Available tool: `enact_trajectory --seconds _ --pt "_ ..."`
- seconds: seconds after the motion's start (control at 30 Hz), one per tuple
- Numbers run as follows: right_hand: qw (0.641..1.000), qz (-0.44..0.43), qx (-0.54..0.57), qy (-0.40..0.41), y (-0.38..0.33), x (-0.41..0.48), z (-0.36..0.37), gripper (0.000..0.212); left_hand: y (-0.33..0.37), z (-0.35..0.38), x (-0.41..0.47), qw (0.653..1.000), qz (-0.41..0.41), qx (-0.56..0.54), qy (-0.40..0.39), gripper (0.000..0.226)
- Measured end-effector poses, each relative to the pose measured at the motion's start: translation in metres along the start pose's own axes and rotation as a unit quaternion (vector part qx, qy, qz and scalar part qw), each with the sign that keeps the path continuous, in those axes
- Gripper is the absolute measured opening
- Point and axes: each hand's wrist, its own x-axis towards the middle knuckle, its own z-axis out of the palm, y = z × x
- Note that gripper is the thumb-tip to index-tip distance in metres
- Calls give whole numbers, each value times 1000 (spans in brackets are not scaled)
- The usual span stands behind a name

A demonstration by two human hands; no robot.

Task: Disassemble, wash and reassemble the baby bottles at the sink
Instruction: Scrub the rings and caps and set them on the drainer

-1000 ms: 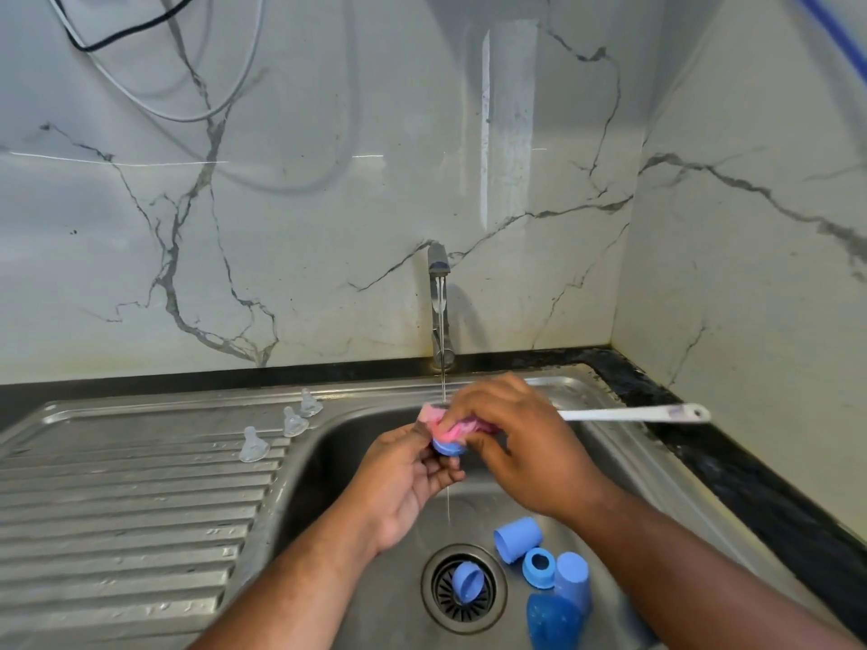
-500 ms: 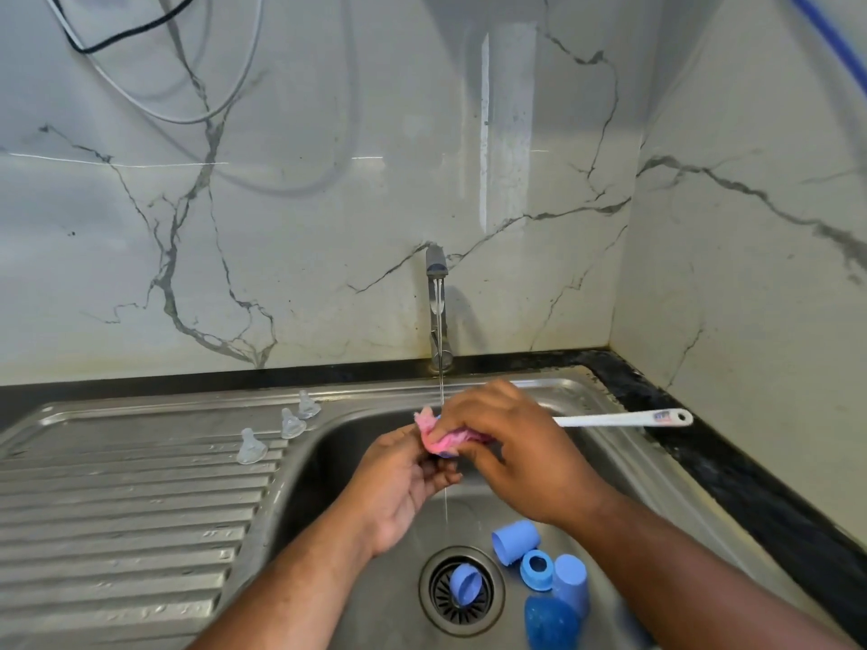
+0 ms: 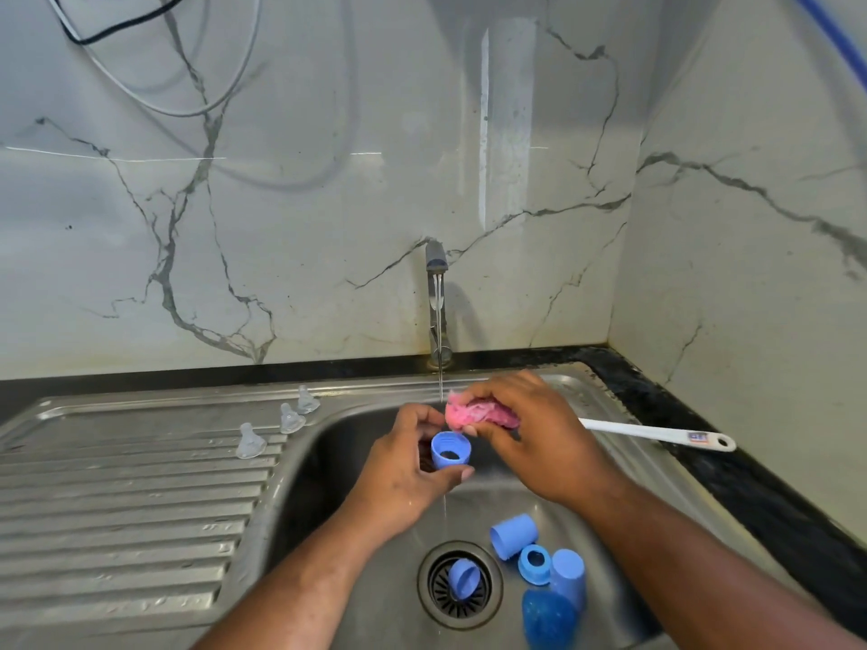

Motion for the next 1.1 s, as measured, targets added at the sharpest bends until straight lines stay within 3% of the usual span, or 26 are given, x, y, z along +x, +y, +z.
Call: enact_trajectory --seconds 0.2,0.4,0.57,0.73,0.8,0.87,1.1 --pt "998 5 13 -54 -3 -2 4 23 11 -1 -1 995 14 -90 39 66" --pt "992 -10 83 -93 -5 0 3 28 9 -6 4 988 23 -139 60 68" --pt "989 -22 75 -128 -6 2 -1 45 10 -12 6 959 -6 -281 44 61" --pt "992 -45 91 -75 -5 6 -2 32 20 -4 1 913 -63 -404 -4 39" --pt "992 -54 84 -76 -5 5 -1 28 23 -2 -1 900 -103 -423 -20 42" --pt "993 -49 70 -78 -4 4 0 29 26 -2 -1 896 -119 -427 -28 47" --pt "998 1 59 -26 -3 4 0 34 30 3 -3 902 -63 -425 -31 47"
